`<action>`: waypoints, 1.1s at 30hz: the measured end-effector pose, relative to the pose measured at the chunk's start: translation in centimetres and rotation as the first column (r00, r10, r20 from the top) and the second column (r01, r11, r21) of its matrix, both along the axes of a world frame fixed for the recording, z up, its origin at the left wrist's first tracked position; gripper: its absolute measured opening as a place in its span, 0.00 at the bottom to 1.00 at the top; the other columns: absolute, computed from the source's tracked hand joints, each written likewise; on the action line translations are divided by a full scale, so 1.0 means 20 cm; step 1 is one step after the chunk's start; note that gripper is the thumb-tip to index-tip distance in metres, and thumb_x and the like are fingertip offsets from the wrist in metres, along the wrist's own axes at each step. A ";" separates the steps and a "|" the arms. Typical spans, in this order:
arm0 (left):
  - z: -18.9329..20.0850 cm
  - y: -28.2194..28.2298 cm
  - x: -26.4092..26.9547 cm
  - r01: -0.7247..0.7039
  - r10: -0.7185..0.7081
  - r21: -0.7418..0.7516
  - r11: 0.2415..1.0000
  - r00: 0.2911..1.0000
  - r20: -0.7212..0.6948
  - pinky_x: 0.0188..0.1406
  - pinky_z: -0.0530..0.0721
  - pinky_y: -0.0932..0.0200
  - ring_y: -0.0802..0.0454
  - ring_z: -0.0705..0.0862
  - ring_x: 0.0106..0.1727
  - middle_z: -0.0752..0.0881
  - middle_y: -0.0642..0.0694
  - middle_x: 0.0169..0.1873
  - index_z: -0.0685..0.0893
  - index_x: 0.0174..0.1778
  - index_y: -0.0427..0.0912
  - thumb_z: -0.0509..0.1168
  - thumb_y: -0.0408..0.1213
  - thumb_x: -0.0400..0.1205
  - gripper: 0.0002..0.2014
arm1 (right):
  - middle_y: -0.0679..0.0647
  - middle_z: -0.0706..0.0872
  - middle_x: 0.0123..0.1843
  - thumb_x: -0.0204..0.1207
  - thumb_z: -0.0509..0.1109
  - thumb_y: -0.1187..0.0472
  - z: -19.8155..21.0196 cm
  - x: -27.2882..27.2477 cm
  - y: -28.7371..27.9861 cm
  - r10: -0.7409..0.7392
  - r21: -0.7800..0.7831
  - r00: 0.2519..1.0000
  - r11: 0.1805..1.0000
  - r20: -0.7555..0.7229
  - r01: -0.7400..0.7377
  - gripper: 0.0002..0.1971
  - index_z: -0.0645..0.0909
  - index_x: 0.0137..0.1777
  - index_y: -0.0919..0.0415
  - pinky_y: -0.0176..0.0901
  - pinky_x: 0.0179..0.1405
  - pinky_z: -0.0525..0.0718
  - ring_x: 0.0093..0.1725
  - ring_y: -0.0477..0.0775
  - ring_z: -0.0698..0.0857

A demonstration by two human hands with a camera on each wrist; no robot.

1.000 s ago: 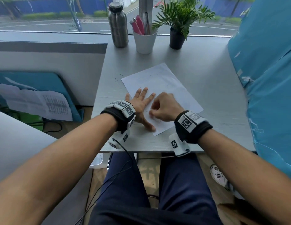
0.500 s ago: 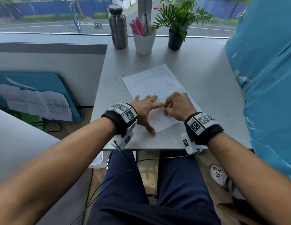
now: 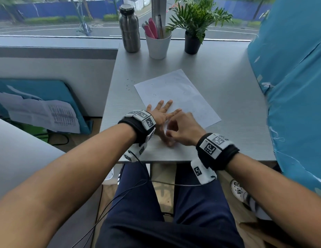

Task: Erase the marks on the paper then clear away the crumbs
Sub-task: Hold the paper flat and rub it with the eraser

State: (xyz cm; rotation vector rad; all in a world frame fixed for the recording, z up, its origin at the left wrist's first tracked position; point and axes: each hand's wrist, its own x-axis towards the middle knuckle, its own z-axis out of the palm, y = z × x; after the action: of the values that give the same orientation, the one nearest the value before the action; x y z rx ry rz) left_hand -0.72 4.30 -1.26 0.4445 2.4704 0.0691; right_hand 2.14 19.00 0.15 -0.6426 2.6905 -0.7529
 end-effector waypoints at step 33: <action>-0.02 0.02 -0.01 -0.003 0.003 -0.032 0.999 1.000 -0.009 0.79 0.35 0.28 0.40 0.26 0.82 0.24 0.47 0.81 0.29 0.81 0.65 0.77 0.72 0.55 0.72 | 0.54 0.92 0.36 0.64 0.79 0.59 0.02 -0.16 0.20 -0.246 0.001 0.969 0.969 -0.014 0.246 0.06 0.92 0.38 0.61 0.38 0.46 0.86 0.39 0.49 0.89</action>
State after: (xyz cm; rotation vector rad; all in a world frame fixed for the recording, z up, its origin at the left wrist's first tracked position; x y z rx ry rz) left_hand -0.98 4.64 -1.64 0.4281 2.4772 0.0288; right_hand -1.12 23.07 0.47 -0.3160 2.8163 -0.8060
